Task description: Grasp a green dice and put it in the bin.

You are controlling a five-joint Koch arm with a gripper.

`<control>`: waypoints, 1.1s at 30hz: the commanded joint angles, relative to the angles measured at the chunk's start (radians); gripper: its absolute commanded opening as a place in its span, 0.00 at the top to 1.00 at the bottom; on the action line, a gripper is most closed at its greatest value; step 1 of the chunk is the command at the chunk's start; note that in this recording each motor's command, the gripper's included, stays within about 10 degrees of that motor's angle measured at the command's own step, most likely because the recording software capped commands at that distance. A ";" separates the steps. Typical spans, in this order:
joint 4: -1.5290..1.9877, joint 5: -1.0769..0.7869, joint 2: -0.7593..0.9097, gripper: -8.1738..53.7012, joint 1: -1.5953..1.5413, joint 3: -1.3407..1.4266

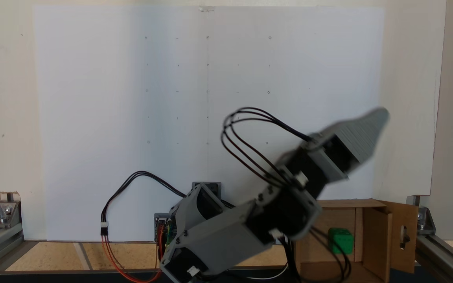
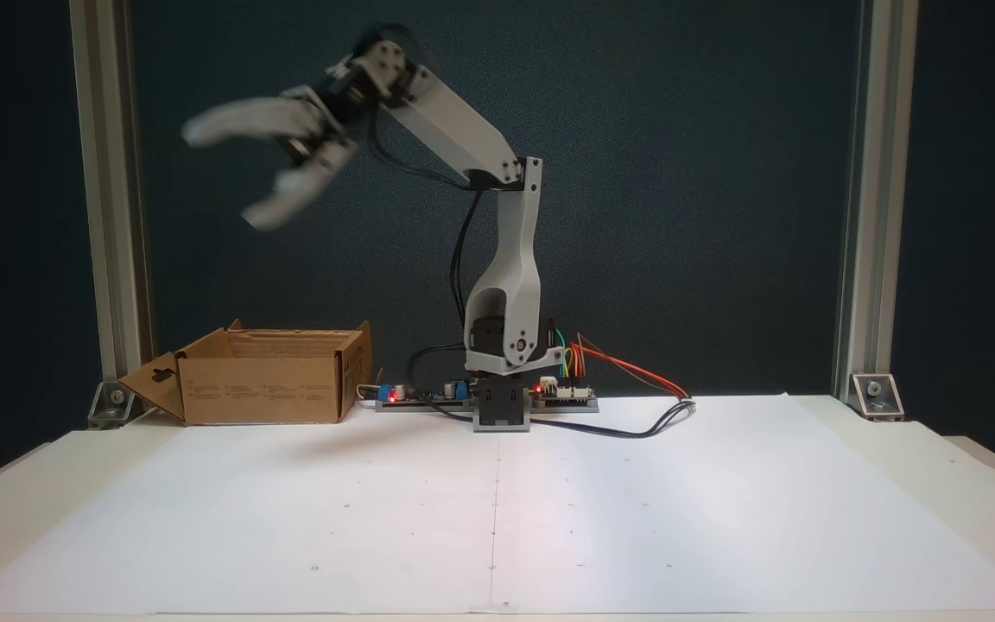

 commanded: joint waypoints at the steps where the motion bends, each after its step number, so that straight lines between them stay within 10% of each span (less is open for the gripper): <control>1: -0.038 0.043 0.061 0.16 -0.159 0.018; 9: -0.313 0.061 0.207 0.16 -0.733 0.442; 33: -1.356 0.054 0.678 0.15 -0.721 1.344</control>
